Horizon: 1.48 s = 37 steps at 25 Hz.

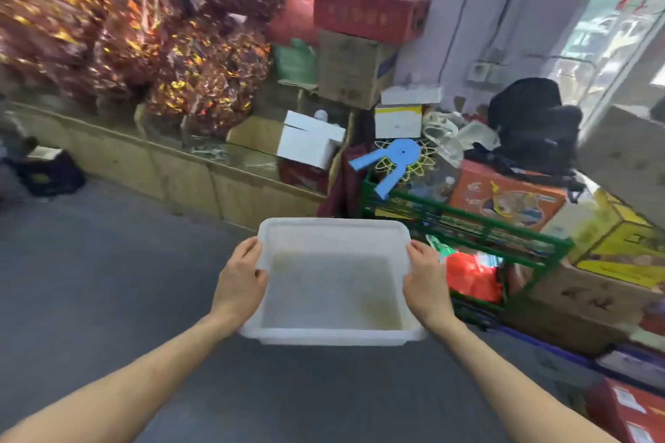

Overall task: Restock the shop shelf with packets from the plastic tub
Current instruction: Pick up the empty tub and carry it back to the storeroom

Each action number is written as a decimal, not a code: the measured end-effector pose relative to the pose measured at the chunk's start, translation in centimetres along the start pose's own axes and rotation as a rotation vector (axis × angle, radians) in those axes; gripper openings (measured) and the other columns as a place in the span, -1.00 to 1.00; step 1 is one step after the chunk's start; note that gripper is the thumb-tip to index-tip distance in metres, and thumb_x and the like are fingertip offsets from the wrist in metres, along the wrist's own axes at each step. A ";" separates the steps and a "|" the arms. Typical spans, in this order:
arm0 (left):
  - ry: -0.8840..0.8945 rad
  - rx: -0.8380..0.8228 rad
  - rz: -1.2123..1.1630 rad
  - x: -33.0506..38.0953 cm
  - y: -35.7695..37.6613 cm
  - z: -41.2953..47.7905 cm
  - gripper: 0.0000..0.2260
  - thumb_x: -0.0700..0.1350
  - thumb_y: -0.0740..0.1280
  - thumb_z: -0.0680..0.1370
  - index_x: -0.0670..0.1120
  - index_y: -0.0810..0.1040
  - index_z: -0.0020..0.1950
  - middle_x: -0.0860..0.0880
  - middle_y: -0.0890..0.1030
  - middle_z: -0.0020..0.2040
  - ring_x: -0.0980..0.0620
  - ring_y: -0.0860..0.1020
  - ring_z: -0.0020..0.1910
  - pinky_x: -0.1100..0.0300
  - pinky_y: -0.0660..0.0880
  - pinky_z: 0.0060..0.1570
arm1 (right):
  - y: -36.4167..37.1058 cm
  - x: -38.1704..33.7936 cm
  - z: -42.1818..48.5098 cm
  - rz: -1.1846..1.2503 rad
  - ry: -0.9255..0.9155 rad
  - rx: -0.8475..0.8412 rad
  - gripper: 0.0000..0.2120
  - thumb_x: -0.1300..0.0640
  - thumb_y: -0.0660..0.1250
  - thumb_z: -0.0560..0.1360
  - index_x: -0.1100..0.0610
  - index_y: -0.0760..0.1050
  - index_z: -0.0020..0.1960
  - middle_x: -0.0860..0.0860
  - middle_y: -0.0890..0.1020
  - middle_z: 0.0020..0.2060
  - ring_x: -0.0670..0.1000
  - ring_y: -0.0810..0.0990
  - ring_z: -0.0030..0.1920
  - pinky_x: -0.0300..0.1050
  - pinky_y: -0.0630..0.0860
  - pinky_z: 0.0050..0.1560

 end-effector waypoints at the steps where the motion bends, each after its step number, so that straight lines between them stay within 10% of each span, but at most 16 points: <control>1: -0.057 0.045 0.010 -3.9 -3.1 1.1 -0.53 -0.34 0.27 0.51 -0.17 0.50 0.44 0.00 0.45 0.48 -0.09 0.53 0.30 0.05 0.52 0.16 | 3.9 -4.0 2.3 0.026 -0.055 -0.044 -0.45 0.51 0.18 0.40 0.25 0.51 0.36 0.10 0.47 0.36 0.13 0.46 0.35 -0.04 0.43 0.38; 19: -0.902 0.625 0.378 -48.7 -40.8 8.8 -0.52 -0.20 0.32 0.55 -0.11 0.46 0.49 0.06 0.36 0.56 -0.13 0.58 0.26 0.03 0.56 0.08 | 52.8 -69.1 23.2 0.367 -1.001 -0.621 -0.51 0.40 0.19 0.46 0.10 0.54 0.31 0.01 0.49 0.32 0.05 0.44 0.33 -0.15 0.37 0.21; 30: -1.027 0.728 0.408 -77.2 -59.1 21.1 -0.50 -0.20 0.30 0.58 -0.14 0.40 0.54 0.01 0.33 0.59 -0.13 0.51 0.37 0.01 0.48 0.21 | 80.0 -99.2 28.8 0.423 -1.073 -0.716 -0.50 0.42 0.16 0.47 0.10 0.49 0.33 -0.05 0.42 0.35 0.02 0.41 0.33 -0.16 0.35 0.21; 37: -0.989 0.673 0.279 -96.9 -71.5 33.1 -0.51 -0.23 0.31 0.53 -0.12 0.44 0.48 0.00 0.43 0.38 -0.21 0.59 0.10 -0.08 0.57 0.02 | 95.0 -115.4 34.5 0.397 -0.914 -0.721 -0.52 0.37 0.17 0.52 0.07 0.44 0.39 -0.10 0.39 0.37 -0.03 0.40 0.36 -0.19 0.34 0.23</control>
Point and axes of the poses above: each hand's wrist, its own z-axis towards the middle knuckle, its own y-axis out of the palm, x = y × z, the point moved 2 cm from there along z, towards the middle knuckle
